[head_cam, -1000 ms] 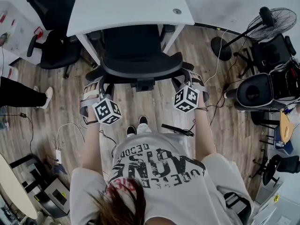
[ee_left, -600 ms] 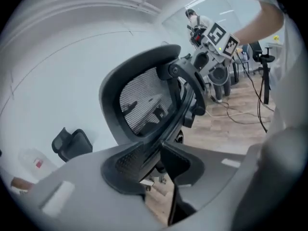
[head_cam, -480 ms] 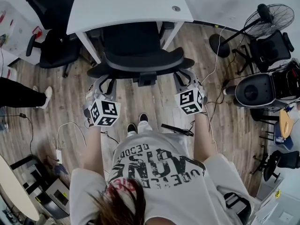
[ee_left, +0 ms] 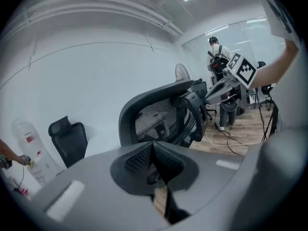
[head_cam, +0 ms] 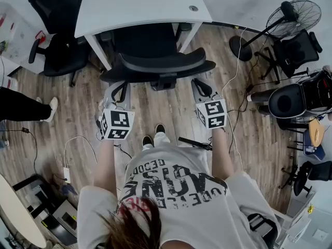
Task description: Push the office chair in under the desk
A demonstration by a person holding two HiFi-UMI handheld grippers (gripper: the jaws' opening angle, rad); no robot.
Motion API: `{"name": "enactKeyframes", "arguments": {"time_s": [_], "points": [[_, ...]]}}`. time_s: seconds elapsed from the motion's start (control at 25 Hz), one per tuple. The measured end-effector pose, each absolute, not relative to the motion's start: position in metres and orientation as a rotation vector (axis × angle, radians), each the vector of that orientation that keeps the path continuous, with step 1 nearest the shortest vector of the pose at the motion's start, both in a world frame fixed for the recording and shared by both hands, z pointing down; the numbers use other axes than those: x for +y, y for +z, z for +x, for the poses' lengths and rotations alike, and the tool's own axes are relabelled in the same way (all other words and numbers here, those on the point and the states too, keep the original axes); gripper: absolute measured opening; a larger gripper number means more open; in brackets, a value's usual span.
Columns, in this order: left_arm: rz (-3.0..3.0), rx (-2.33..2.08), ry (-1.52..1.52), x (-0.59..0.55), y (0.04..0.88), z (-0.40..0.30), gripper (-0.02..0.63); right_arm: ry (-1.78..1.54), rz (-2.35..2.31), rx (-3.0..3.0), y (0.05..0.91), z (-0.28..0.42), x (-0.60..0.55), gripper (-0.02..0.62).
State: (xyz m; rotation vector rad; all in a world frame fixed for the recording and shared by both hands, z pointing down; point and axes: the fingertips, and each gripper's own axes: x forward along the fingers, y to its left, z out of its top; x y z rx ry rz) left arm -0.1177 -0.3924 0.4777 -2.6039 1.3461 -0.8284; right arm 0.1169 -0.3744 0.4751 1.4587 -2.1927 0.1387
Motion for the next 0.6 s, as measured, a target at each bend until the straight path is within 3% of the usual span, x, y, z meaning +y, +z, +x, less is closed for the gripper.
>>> {"name": "enactKeyframes", "arguments": {"time_s": [0.6], "points": [[-2.637, 1.543, -0.155, -0.377, 0.353, -0.143, 0.011, 0.222, 1.770, -2.347, 0.390, 0.089, -0.339, 0.031]]}}
